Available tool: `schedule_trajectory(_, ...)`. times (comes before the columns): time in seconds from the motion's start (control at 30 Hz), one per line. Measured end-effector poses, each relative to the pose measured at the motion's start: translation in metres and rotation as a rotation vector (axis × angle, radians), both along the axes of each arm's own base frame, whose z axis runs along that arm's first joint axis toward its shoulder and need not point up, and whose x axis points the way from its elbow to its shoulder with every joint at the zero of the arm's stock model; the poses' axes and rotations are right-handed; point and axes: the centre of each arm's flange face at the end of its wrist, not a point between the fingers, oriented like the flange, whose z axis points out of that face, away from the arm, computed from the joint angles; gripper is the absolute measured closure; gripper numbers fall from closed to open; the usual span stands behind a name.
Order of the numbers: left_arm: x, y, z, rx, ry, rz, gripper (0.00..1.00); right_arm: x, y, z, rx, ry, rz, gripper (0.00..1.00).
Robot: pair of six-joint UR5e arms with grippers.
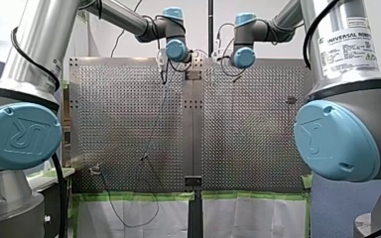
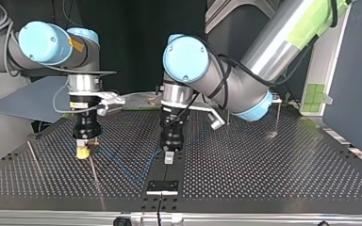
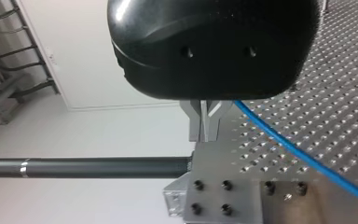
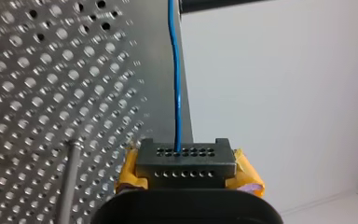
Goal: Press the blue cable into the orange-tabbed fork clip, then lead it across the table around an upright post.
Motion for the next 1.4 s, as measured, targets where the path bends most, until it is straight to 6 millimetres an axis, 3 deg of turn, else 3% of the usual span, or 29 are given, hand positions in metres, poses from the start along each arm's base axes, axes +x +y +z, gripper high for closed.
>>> schedule_trajectory(0.4,0.007,-0.017,0.029,-0.020,-0.035,-0.028,0.98,-0.030,-0.012,0.016,0.003,-0.012,-0.044,1.00)
schedule_trajectory(0.83,0.017,-0.064,0.006,0.027,0.027,-0.078,0.98,-0.063,-0.031,0.016,0.033,-0.002,-0.100,1.00)
schedule_trajectory(1.13,0.020,-0.084,0.026,0.005,-0.004,-0.103,0.98,-0.085,-0.047,0.021,0.026,-0.016,-0.121,1.00)
schedule_trajectory(1.4,0.025,-0.110,0.012,0.030,0.030,-0.128,0.98,-0.102,-0.058,0.022,0.027,-0.025,-0.133,1.00)
